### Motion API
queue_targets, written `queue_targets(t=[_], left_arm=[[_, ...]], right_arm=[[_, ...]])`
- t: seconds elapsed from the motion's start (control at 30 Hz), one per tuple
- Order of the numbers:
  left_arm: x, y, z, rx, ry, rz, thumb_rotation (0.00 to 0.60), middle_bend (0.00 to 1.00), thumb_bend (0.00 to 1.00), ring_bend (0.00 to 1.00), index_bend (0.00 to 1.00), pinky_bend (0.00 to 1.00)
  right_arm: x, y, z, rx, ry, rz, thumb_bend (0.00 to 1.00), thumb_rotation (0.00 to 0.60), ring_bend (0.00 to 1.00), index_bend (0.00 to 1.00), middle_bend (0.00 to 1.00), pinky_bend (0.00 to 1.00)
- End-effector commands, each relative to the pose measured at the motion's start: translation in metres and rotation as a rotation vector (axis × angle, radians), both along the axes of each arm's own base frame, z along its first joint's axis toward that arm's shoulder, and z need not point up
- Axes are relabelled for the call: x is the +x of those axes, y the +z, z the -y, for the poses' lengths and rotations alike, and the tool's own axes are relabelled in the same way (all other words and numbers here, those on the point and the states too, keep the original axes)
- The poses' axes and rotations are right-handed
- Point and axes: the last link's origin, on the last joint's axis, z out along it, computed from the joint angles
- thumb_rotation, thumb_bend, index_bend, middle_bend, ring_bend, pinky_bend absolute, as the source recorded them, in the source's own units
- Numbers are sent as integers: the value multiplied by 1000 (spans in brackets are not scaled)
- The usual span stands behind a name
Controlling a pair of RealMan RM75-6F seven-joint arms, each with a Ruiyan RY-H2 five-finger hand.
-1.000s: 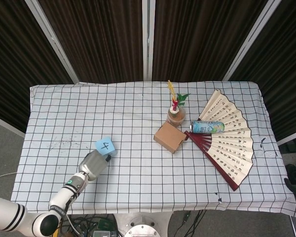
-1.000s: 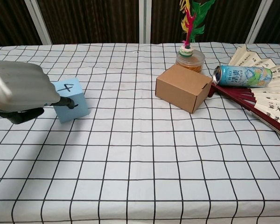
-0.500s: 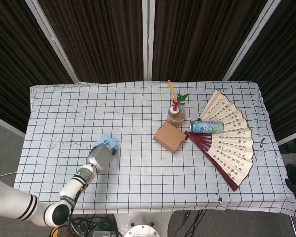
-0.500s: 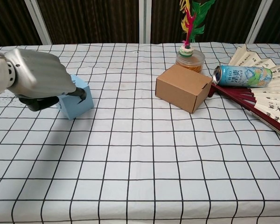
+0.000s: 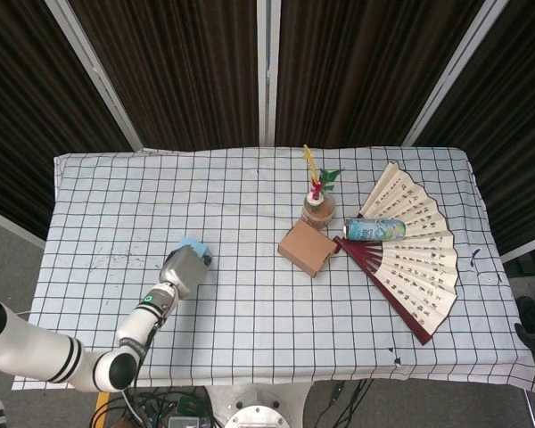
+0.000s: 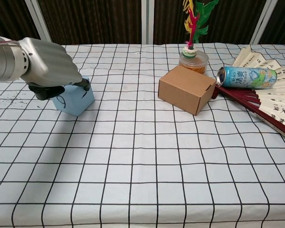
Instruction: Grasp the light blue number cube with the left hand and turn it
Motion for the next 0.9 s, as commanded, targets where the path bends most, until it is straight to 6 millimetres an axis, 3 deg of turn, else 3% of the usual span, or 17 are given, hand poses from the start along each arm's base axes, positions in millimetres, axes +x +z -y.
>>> queue_targets(t=[0.03, 0.33, 0.9], left_arm=[[1, -2, -7, 4, 14, 1, 600, 879, 699, 951, 135, 962], [-1, -9, -35, 47, 76, -18, 600, 879, 709, 950, 135, 963], [-12, -3, -73, 134, 208, -74, 600, 879, 719, 951, 142, 963]], right_arm=[[0, -1, 0, 2, 1, 0, 188, 600, 0, 0, 0, 0], [-1, 0, 0, -3, -1, 0, 187, 600, 0, 0, 0, 0], [-2, 1, 0, -6, -7, 4, 188, 600, 0, 0, 0, 0]])
